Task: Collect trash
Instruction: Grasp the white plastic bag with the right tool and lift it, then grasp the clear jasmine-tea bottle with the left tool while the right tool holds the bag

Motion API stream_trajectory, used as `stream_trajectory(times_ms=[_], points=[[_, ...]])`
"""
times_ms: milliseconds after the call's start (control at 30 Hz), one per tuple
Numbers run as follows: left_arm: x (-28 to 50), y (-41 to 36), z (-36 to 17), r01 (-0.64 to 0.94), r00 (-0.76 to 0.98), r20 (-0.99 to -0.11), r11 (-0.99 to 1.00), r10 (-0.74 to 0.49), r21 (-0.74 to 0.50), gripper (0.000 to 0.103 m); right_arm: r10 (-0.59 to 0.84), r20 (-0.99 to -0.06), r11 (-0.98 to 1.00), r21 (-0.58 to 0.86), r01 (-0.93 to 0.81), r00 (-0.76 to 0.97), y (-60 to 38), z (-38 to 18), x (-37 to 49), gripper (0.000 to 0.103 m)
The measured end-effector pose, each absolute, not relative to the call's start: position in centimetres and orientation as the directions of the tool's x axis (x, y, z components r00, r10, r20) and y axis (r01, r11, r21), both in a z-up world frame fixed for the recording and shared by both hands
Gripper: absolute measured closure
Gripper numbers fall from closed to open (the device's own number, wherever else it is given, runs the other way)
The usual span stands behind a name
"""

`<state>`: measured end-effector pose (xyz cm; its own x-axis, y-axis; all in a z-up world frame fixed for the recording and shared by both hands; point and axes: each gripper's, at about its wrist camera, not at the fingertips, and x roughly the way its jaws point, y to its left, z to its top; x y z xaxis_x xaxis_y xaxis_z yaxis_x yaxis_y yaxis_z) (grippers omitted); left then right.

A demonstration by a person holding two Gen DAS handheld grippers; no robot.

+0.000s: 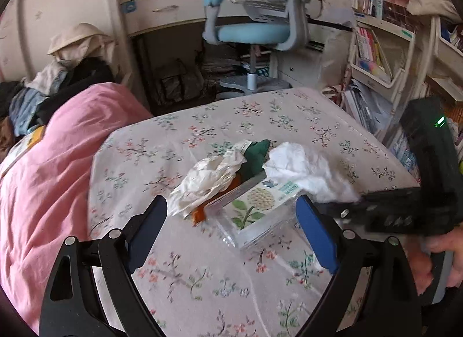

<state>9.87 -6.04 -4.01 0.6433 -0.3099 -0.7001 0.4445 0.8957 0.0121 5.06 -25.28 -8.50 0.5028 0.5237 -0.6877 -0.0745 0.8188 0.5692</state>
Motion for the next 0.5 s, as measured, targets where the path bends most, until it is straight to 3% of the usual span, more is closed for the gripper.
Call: stream_trajectory(times_ms=[200,400,500], points=[[11.7,-7.2,-5.9,0.504,0.552,-0.751,0.862,-0.363,-0.046,0.015,0.454,-0.645,0.825,0.564,-0.018,0.615,-28.9,-6.5,3.9,0.09],[9.8,-9.1,-6.7,0.676,0.28,-0.827,0.712,-0.487,-0.19,0.015,0.454,-0.632,0.802,0.597,0.021,0.628,-30.8,-6.4,3.6,0.09],[7.9,-10.3,-6.1,0.738,0.304,-0.849,0.67,-0.432,-0.076,0.015,0.468,-0.619,0.791,0.612,0.015,0.631,-31.2,-6.2,3.3,0.088]])
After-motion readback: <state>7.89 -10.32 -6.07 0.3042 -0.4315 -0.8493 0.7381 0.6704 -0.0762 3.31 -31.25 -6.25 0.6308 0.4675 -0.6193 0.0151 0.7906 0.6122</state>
